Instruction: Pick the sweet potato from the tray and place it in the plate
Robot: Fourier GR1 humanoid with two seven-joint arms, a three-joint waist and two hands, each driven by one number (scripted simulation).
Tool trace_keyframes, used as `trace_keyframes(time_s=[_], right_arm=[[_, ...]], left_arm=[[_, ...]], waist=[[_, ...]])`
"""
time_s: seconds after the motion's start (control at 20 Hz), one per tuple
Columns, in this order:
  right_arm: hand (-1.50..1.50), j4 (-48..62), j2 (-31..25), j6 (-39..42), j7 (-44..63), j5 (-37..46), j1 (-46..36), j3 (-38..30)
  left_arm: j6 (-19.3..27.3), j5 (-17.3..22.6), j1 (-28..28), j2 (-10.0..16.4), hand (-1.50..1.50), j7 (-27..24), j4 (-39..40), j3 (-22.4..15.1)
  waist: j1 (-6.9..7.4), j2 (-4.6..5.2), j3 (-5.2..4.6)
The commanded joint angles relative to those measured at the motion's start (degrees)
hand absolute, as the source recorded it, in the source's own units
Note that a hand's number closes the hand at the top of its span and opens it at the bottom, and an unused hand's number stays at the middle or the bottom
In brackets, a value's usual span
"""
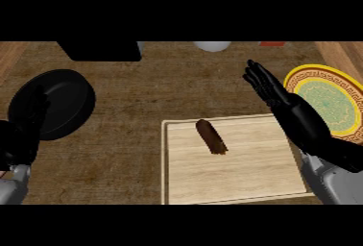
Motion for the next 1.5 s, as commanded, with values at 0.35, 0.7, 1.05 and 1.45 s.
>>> trace_keyframes(time_s=[0.35, 0.7, 1.05, 1.45], right_arm=[[1.50, -2.02, -12.33, 12.42, 8.24, 25.19, -22.22, 16.80], [-1.50, 13.36, -0.36, 2.24, -3.03, 18.24, -7.55, 14.28], [-1.50, 23.06, -7.66, 16.32, -18.61, 29.52, -16.15, 21.02], [-1.50, 23.50, -5.32, 14.05, -9.39, 48.13, -27.78, 28.25]], left_arm=[[-1.68, 0.45, 1.02, -7.43, 0.00, 4.04, 2.48, -6.42], [0.66, -0.47, 0.39, -10.68, 0.00, 5.26, 1.45, -7.76], [1.73, -2.10, 1.65, -11.70, 0.00, 7.91, -0.88, -8.81], [2.46, -3.27, -1.07, -13.35, 0.00, 9.19, 0.43, -8.42]], waist=[[3.66, -3.04, -0.20], [2.29, 1.76, 1.62], [2.10, 0.44, 1.39], [1.55, 0.39, 1.30]])
